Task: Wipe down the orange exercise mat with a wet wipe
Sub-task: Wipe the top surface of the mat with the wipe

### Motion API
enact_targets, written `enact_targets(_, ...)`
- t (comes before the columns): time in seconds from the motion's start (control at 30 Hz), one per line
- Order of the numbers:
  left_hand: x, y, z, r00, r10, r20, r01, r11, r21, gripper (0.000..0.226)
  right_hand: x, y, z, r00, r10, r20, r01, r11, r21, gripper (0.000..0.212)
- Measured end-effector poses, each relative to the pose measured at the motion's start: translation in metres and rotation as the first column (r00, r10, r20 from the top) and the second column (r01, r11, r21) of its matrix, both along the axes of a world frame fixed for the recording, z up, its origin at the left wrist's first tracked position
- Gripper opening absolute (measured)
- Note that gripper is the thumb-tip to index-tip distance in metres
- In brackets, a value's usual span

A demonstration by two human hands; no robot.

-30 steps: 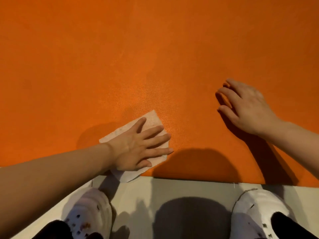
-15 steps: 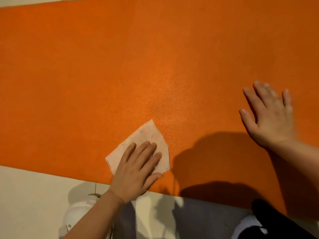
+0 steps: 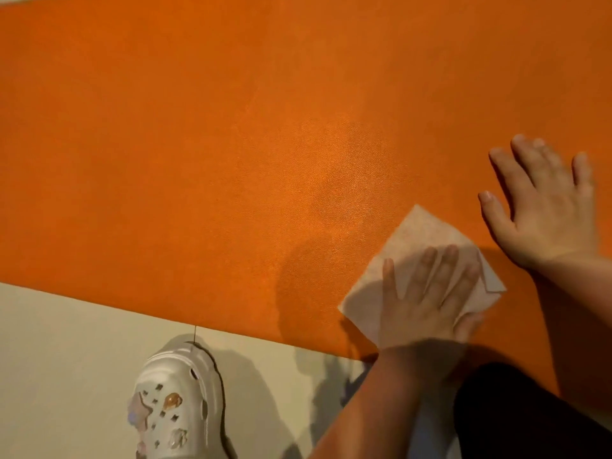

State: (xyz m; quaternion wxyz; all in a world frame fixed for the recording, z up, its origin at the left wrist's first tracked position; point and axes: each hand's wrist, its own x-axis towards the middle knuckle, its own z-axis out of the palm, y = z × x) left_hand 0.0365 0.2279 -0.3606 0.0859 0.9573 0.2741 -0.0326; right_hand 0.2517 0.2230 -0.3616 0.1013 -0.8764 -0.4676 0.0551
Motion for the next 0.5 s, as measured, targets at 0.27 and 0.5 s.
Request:
enact_targets(0.27,-0.109,0.157,0.009,0.769,0.630,-0.112,-0.638,0.768,-0.058,0.065,0.002,0.000,0.003,1.000,-0.014,-0.014,0.014,1.000,-0.024,0.063)
enact_targets(0.5,-0.078,0.147,0.009,0.635,0.767,-0.087,-0.772,0.630,-0.080,0.070,0.003,0.005,0.005,1.000,0.018,-0.002,-0.018,0.998,-0.061,0.066)
